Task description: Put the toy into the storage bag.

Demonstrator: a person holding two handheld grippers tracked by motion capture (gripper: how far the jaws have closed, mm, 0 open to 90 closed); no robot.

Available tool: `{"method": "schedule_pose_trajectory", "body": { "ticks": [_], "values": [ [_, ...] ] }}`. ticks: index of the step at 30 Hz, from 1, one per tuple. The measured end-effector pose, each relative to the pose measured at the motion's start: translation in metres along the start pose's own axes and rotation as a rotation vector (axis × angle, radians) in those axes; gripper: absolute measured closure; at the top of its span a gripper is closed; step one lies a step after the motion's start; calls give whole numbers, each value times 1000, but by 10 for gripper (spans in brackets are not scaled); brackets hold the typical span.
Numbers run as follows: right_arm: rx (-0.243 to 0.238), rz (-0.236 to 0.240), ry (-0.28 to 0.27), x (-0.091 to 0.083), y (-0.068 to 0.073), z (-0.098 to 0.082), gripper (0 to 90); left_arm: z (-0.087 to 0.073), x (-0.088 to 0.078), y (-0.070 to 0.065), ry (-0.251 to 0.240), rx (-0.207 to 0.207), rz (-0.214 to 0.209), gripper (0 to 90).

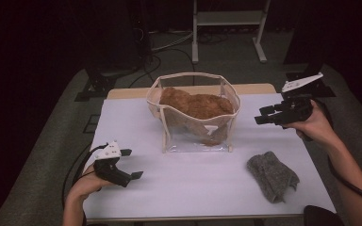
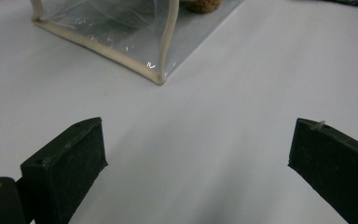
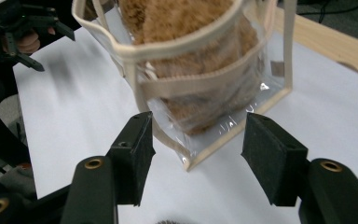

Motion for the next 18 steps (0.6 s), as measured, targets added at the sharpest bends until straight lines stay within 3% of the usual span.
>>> {"method": "schedule_pose_trajectory", "body": {
  "ticks": [12, 18],
  "values": [
    [80, 1, 8, 6, -14, -49, 387, -2, 2, 0, 2, -13, -3, 31],
    [104, 7, 12, 10, -17, -64, 379, -4, 3, 1, 7, -16, 2, 32]
  ]
}}
Point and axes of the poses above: each handheld gripper's, and its own axes: x roughly forward along the jaws, z roughly out of its top, y roughly to its left, the point moved 4 cm from there along x, roughly forward along the jaws, and after that the axes turned 3 degrees about -y, right-handed, at the moved point
